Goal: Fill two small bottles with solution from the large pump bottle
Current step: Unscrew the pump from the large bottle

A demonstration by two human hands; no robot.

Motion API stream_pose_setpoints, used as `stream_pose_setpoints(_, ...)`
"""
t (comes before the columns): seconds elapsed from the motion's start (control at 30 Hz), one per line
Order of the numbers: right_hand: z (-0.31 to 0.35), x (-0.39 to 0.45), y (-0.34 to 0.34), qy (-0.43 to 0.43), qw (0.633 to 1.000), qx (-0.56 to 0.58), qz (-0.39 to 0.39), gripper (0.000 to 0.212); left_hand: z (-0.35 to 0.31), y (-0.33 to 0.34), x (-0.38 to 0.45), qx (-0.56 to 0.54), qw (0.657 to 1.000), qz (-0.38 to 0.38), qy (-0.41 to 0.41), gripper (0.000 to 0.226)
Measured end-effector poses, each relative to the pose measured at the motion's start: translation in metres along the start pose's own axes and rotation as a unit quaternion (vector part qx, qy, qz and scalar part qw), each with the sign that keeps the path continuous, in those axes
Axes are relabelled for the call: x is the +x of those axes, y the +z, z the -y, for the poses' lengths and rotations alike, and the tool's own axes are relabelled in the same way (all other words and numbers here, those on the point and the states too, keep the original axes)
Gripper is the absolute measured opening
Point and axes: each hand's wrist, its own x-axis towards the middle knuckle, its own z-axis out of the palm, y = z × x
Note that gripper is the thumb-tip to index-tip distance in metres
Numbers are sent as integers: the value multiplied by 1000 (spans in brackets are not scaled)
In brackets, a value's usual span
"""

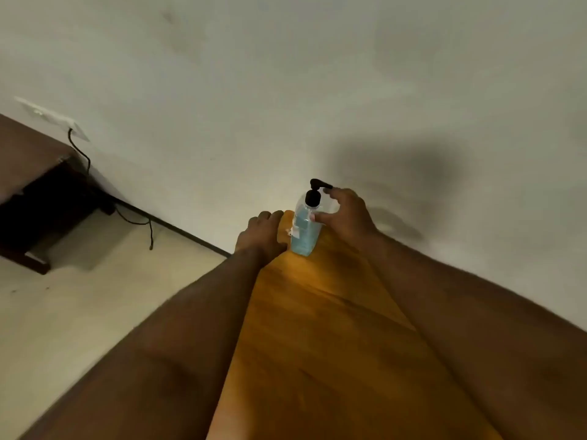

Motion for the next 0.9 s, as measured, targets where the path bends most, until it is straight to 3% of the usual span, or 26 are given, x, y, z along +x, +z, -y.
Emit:
stream_pose_setpoints(0.3,-17,31,24,3,998,61,-26,39,4,30,39,-86,996,17,5,95)
stream_pose_setpoints(0.4,-20,26,21,18,998,50,-27,46,0,38,37,-154,988,10,9,103)
stream_pose_setpoints(0.5,-20,5,13,13,999,27,-35,49,-19,51,21,-244,970,-10,21,99)
stream_pose_setpoints(0.7,-13,-85,-24,-18,995,-8,-100,49,-77,81,-54,-353,926,-121,51,83)
stream_pose_setpoints(0.8,-19,-149,-52,-16,994,-12,-107,50,-102,90,-105,-362,922,-99,93,78)
stream_pose_setpoints(0.9,-35,-222,-79,4,996,-30,-88,49,-119,104,-155,-353,926,2,137,79)
